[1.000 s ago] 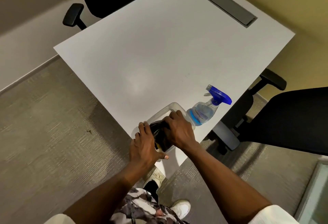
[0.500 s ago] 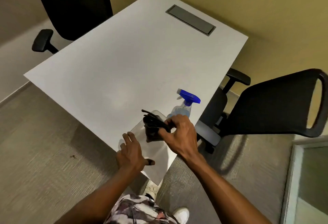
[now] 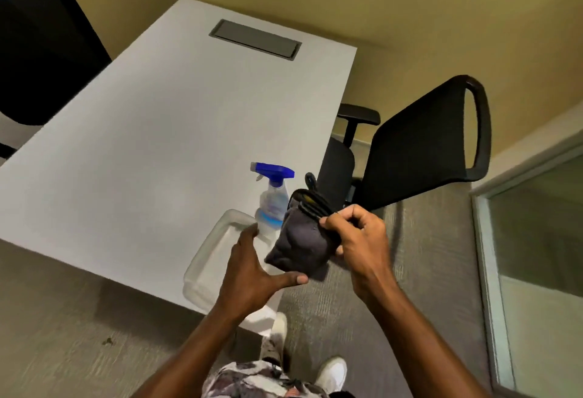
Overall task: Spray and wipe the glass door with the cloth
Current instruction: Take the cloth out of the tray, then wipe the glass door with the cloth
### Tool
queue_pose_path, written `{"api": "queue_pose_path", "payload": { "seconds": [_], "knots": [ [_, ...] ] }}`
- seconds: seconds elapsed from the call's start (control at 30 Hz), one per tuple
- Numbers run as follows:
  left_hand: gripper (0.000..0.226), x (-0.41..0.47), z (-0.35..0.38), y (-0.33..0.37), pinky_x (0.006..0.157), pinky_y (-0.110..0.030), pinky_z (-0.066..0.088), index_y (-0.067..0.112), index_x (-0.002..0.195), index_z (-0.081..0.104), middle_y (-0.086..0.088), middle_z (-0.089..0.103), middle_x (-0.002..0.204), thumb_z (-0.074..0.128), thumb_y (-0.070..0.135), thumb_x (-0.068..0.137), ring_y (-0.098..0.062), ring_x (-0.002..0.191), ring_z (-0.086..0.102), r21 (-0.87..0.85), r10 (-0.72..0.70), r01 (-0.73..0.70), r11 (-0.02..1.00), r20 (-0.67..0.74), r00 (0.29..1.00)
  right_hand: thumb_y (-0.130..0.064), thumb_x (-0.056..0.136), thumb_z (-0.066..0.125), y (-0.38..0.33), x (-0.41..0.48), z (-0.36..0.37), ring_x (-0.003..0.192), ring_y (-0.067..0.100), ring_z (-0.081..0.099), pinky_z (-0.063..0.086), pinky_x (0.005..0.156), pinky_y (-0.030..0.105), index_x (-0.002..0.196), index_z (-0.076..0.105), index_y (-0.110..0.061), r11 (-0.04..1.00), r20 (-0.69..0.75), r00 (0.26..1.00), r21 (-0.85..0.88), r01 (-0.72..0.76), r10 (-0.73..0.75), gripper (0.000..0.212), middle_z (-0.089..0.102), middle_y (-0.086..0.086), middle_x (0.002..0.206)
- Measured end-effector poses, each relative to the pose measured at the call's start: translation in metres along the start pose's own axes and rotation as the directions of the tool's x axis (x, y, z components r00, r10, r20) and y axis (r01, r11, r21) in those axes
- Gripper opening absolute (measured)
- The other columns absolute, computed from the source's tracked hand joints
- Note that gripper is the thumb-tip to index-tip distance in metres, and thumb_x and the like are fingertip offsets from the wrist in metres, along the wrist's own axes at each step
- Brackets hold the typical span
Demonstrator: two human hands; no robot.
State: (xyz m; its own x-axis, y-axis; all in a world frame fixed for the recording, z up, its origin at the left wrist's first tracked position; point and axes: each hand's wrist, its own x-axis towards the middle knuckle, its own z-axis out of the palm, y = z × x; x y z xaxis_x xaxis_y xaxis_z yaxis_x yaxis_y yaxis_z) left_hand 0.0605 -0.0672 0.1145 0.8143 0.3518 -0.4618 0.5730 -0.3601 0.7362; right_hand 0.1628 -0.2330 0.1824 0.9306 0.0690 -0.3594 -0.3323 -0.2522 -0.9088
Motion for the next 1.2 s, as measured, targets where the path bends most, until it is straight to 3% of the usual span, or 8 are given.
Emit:
{"api": "queue_pose_path", "payload": {
  "seconds": [0.17,0.27,0.43,0.67,0.77,0.9,1.0,1.2],
  "knots": [
    [0.106,0.022,0.014,0.052,0.119,-0.018,0.041,0.045,0.155,0.049,0.034,0.055,0.152,0.103,0.059,0.065,0.010,0.140,0.053,-0.149,0.335,-0.310,0.939,0.196,0.921,-0.005,0.095,0.076,-0.005,-0.011,-0.074,0.084,0.030,0.068,0.063,0.075,0.052,0.070,0.065,-0.018,0.992,-0.071,0.996,0.118,-0.036,0.045,0.030,0.068,0.014,0.081],
    [0.085,0.031,0.030,0.097,0.114,-0.016,0.053,0.035,0.146,0.066,0.019,0.075,0.143,0.097,0.057,0.070,0.001,0.138,0.067,-0.245,0.482,-0.422,0.873,0.300,0.823,-0.001,0.096,0.074,0.001,-0.022,-0.120,0.084,0.031,0.064,0.061,0.073,0.047,0.076,0.064,-0.012,0.988,-0.116,0.992,0.152,-0.034,0.052,0.024,0.063,0.021,0.085],
    [0.035,0.027,0.095,0.163,0.094,-0.021,0.063,0.028,0.116,0.082,0.005,0.087,0.113,0.097,0.018,0.086,-0.008,0.109,0.082,-0.330,0.587,-0.486,0.809,0.449,0.673,-0.005,0.096,0.078,0.023,-0.053,-0.190,0.083,0.025,0.072,0.066,0.069,0.037,0.091,0.069,-0.003,0.975,-0.285,0.954,0.223,-0.028,0.092,0.010,0.072,0.019,0.088],
    [0.021,-0.024,0.214,0.231,0.077,-0.022,0.064,0.008,0.098,0.081,-0.001,0.087,0.088,0.093,-0.002,0.084,-0.008,0.082,0.080,-0.367,0.469,-0.298,0.881,0.600,0.648,-0.051,0.069,0.086,0.064,-0.115,-0.280,0.095,0.019,0.082,0.068,0.080,0.036,0.115,0.078,-0.003,0.877,-0.496,0.855,0.466,0.114,0.153,0.067,0.086,0.009,0.108],
    [0.020,-0.060,0.257,0.258,0.067,-0.022,0.063,0.000,0.103,0.080,-0.004,0.087,0.085,0.090,-0.004,0.086,-0.010,0.074,0.080,-0.368,0.374,-0.148,0.918,0.678,0.633,-0.041,0.074,0.087,0.082,-0.147,-0.316,0.106,0.018,0.083,0.068,0.081,0.027,0.123,0.079,-0.011,0.850,-0.517,0.846,0.497,0.176,0.128,0.059,0.085,0.008,0.119],
    [0.031,-0.103,0.307,0.297,0.072,-0.026,0.066,-0.008,0.117,0.080,-0.017,0.088,0.105,0.089,0.001,0.089,-0.017,0.082,0.079,-0.370,0.289,0.009,0.929,0.741,0.607,-0.025,0.069,0.101,0.119,-0.188,-0.359,0.120,0.030,0.078,0.062,0.100,0.042,0.128,0.077,-0.012,0.888,-0.504,0.850,0.448,0.109,0.150,0.065,0.083,0.010,0.126],
    [0.028,-0.133,0.346,0.320,0.067,-0.023,0.063,-0.004,0.120,0.080,-0.011,0.084,0.100,0.085,0.002,0.093,-0.014,0.077,0.076,-0.358,0.196,0.186,0.915,0.797,0.571,-0.016,0.065,0.104,0.148,-0.217,-0.388,0.115,0.034,0.077,0.063,0.099,0.041,0.122,0.079,-0.012,0.913,-0.550,0.821,0.397,0.097,0.153,0.062,0.083,0.014,0.120],
    [0.028,-0.192,0.422,0.336,0.090,-0.030,0.064,0.008,0.132,0.072,-0.009,0.078,0.106,0.073,0.007,0.104,-0.019,0.092,0.073,-0.280,0.063,0.466,0.839,0.901,0.428,-0.018,0.067,0.103,0.187,-0.259,-0.440,0.101,0.029,0.081,0.065,0.087,0.035,0.108,0.083,-0.015,0.921,-0.689,0.706,0.363,0.142,0.163,0.046,0.086,0.012,0.110]
  ]
}}
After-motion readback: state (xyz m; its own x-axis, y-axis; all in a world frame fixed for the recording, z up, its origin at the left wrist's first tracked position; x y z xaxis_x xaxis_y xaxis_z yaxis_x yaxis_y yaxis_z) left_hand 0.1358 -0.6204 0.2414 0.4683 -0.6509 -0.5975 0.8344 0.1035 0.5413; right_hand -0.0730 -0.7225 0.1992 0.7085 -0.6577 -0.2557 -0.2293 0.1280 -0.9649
